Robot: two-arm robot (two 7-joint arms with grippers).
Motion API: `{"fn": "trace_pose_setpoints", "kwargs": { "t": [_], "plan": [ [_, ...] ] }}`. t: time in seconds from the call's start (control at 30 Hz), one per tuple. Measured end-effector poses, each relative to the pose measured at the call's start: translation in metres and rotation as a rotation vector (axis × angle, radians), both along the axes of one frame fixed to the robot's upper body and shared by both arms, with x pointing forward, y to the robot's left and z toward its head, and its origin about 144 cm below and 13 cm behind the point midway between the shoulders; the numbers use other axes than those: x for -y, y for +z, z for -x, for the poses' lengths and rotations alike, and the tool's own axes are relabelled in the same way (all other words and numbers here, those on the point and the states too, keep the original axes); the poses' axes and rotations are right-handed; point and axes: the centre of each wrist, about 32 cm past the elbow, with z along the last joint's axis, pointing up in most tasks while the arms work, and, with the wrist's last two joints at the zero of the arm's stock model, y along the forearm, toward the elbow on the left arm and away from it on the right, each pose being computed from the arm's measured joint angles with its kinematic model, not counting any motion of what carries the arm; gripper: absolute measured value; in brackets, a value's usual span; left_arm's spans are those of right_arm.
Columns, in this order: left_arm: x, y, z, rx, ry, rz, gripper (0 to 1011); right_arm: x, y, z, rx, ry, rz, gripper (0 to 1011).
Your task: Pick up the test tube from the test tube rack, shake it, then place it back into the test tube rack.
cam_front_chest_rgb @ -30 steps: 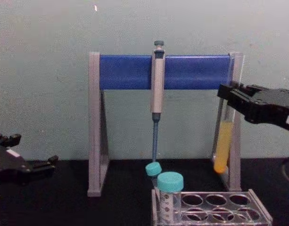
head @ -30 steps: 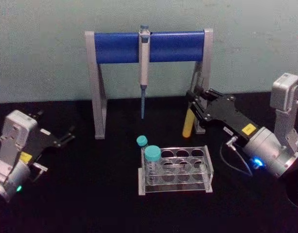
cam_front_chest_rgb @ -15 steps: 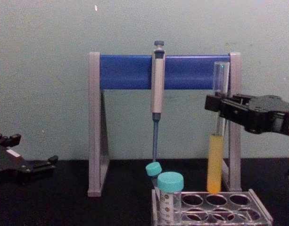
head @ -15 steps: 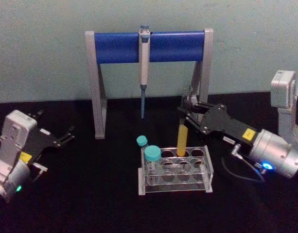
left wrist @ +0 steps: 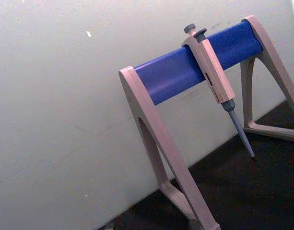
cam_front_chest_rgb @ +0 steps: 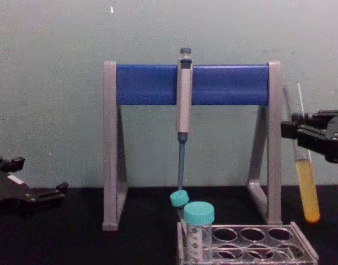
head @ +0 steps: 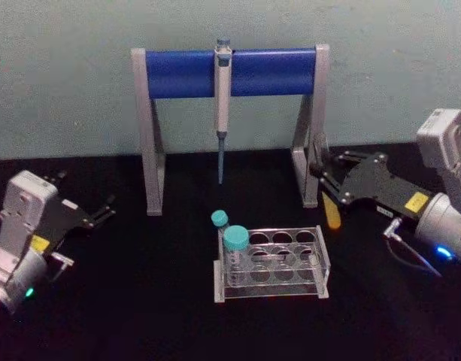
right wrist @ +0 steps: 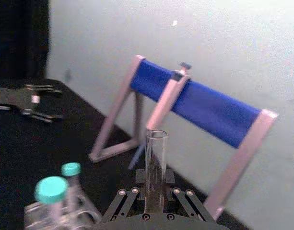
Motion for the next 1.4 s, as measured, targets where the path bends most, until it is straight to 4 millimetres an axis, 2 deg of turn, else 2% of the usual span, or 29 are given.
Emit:
{"fn": "trace_pose_setpoints", "kwargs": {
  "t": [0.17, 0.37, 0.63, 0.83, 1.0, 1.2, 1.4],
  "plan": [
    [0.0, 0.0, 0.0, 0.0, 0.0, 0.0, 1001, -0.008, -0.005, -0.005, 0.068, -0.062, 0.011, 229],
    [0.0, 0.0, 0.0, 0.0, 0.0, 0.0, 1001, -0.027, -0.019, -0.016, 0.12, -0.098, -0.09, 229],
    [0.0, 0.0, 0.0, 0.0, 0.0, 0.0, 1001, -0.033, -0.023, -0.024, 0.017, 0.023, -0.295, 229],
    [0.0, 0.0, 0.0, 0.0, 0.0, 0.0, 1001, -0.023, -0.017, -0.025, -0.103, 0.133, -0.379, 229],
    [0.0, 0.0, 0.0, 0.0, 0.0, 0.0, 1001, -0.01, -0.011, -0.02, -0.155, 0.187, -0.385, 229],
    [0.0, 0.0, 0.0, 0.0, 0.0, 0.0, 1001, 0.01, 0.002, -0.01, -0.176, 0.204, -0.271, 229],
    [0.0, 0.0, 0.0, 0.0, 0.0, 0.0, 1001, 0.019, 0.011, -0.004, -0.139, 0.145, -0.16, 229]
  ]
}}
